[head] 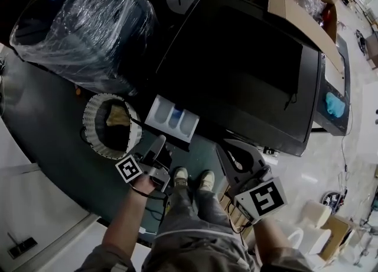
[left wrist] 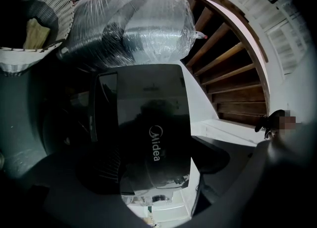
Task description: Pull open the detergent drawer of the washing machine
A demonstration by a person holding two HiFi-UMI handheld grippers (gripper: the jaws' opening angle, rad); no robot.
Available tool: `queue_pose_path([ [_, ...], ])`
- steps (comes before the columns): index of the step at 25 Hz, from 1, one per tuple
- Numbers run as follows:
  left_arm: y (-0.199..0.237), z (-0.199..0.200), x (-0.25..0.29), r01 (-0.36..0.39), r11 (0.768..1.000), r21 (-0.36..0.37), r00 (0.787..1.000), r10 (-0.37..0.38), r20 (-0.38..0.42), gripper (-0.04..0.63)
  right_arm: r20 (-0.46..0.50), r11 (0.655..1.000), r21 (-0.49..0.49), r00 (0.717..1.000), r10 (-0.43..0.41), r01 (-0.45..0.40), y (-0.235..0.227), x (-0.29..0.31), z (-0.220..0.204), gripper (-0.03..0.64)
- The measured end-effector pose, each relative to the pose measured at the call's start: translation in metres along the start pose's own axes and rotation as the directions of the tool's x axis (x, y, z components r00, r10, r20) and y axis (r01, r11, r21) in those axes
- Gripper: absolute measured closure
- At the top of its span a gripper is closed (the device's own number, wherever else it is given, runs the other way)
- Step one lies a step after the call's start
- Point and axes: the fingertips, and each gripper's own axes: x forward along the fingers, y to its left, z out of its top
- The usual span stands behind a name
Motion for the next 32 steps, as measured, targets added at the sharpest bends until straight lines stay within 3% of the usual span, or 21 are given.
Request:
queue_pose_path([
  [13,-0.002,-0.009,-0.035,-0.001,1.0,0.001,1.0,0.001,0.006,0.147,-0.022,0.998,-0.036,0.999,0.042,-0.043,0.029,-0.007,-0.006,0.584],
  [23,-0.006,-0.014,-0.043,-0.091,0.995,0.047,0.996,0.092,-0.018,0.147,-0.008,0.998,-0.051,0.999,0.031,-0.032,0.041,-0.021,0.011,0.584],
  [28,-0.019,-0.013,-0.048,-0.153,0.979,0.138,0.987,0.159,-0.033,0.147,0.007,0.998,-0.064,1.0,0.024,-0.023,0.042,-0.033,0.028,0.584],
  [32,-0.043,-0.004,-0.051,-0.218,0.941,0.258,0.973,0.23,-0.016,0.149,0.034,0.997,-0.076,0.999,0.021,-0.019,0.042,-0.044,0.047,0.584],
])
